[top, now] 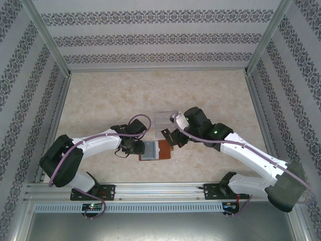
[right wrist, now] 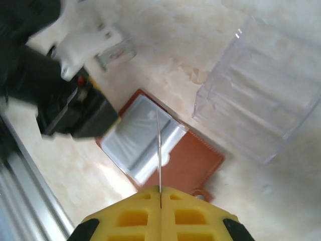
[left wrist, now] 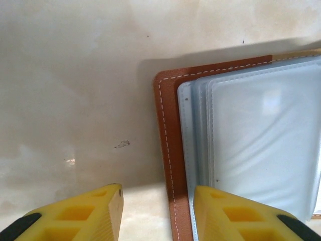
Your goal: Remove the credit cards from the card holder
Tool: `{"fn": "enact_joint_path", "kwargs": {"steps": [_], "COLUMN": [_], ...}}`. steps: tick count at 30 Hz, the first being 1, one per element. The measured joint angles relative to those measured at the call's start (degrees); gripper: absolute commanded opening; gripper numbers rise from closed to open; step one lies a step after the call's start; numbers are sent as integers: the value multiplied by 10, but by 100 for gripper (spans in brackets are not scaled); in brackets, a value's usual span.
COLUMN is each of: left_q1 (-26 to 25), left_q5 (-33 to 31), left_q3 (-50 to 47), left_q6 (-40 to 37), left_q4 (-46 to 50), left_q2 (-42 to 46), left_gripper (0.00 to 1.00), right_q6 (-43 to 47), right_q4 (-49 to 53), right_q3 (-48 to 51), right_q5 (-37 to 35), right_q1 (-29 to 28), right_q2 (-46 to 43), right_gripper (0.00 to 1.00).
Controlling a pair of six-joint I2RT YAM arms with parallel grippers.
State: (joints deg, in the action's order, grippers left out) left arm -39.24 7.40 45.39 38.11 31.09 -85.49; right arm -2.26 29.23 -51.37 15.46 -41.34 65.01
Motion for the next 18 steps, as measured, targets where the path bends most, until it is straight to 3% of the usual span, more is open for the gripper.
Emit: {"fn": "enact_joint_path", "kwargs": {"steps": [8,18], "left_q1": [24,65], "left_q5": [3,16], "left_q3": [-5,-43], "left_q6": [0,0], "left_q4": [-2,-2], "left_q2": [24,74], "left_gripper": [42,42], "right_q6": [362,558], "right_q4": [150,241], "right_q3": [-106,-278], "right_q5": [-23,-63], "right_q1": [0,0], "right_q2": [77,246], "right_gripper": [0,0]}}
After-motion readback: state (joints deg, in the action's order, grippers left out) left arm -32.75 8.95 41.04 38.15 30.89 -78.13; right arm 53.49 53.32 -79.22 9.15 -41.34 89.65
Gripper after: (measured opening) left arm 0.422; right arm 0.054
